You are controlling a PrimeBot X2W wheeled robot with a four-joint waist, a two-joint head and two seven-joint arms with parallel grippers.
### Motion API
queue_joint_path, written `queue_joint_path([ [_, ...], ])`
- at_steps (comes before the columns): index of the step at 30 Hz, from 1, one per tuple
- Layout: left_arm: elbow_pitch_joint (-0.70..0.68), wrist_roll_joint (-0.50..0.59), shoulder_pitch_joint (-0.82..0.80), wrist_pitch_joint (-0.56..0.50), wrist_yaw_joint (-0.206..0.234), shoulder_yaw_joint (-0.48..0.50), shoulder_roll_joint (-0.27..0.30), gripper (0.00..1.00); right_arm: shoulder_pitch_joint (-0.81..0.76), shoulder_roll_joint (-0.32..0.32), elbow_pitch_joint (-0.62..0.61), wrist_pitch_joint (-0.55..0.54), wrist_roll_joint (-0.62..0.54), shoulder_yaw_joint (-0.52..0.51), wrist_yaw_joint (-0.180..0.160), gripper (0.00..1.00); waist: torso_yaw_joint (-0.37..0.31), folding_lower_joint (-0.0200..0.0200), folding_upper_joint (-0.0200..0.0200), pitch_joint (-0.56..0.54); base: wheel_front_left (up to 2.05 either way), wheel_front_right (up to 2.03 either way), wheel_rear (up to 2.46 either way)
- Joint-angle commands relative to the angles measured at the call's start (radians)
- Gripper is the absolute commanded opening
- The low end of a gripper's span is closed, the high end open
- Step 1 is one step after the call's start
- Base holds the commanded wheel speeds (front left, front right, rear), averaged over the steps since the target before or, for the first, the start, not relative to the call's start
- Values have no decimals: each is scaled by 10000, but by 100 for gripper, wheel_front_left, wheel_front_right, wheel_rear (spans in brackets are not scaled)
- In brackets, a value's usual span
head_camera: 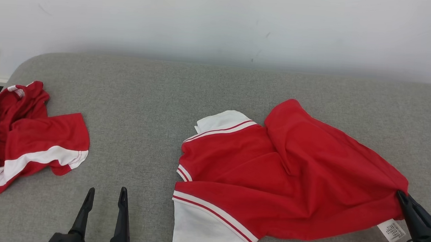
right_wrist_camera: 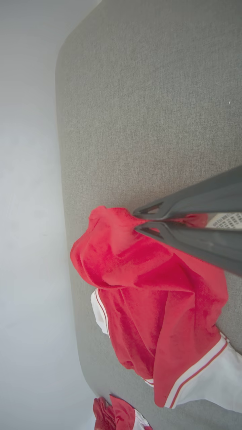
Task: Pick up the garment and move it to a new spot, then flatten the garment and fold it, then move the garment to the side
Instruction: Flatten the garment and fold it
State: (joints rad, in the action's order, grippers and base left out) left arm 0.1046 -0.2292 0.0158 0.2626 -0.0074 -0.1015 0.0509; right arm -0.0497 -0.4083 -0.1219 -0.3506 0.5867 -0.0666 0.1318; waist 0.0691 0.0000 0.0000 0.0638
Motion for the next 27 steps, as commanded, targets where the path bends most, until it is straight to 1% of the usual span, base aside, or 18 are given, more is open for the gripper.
queue_joint_path([
  [1, 10, -26, -5, 33, 20, 3, -8, 100, -177, 172, -200, -111, -178, -193, -23, 0, 13, 0, 0, -11, 0, 0, 0],
  [4, 37, 0, -28, 33, -28, 65, -9, 100, -533, 619, -673, -434, -595, -685, -23, 0, 19, 0, 0, -33, 0, 0, 0],
  [7, 57, 52, -14, 33, -80, 176, -8, 100, -712, 975, -978, -509, -895, -966, -23, 0, -22, 0, 0, -72, 0, 0, 0],
  [8, 55, 68, 6, 33, -86, 210, -9, 100, -749, 1064, -1060, -463, -1012, -1015, -23, 31, -45, 0, 0, -87, 0, 0, 0],
  [9, 42, 74, 34, 33, -88, 242, -9, 100, -745, 1194, -1057, -411, -1014, -1058, -23, 100, -81, 0, 0, -98, 0, 0, 0],
  [10, 30, 81, 55, 33, -91, 257, -8, 100, -723, 1269, -1003, -324, -1035, -1097, -23, 100, -106, 0, 0, -106, 0, 0, 0],
  [13, 9, 121, 100, 33, -88, 245, -8, 100, -669, 1190, -822, 70, -1426, -1022, -23, 100, -178, 0, 0, -129, 0, 0, 0],
  [18, 1, 204, 110, 33, -117, 295, -8, 100, -387, 1215, -444, 975, -1736, -934, -23, 100, -287, 0, 0, -163, 0, 0, 0],
  [22, 9, 253, 94, 33, -165, 366, -8, 100, -87, 1224, -292, 1906, -1807, -764, -23, 100, -349, 0, 0, -165, 0, 0, 0],
  [23, -11, 286, 104, 33, -180, 399, -8, 100, 48, 1270, -262, 2397, -1796, -623, -23, 100, -380, 0, 0, -155, 0, 0, 0],
  [27, -42, 338, 131, 33, -193, 467, -8, 100, 286, 1390, 24, 3258, -1799, -309, -23, 100, -457, 0, 0, -142, 0, 0, 0],
])
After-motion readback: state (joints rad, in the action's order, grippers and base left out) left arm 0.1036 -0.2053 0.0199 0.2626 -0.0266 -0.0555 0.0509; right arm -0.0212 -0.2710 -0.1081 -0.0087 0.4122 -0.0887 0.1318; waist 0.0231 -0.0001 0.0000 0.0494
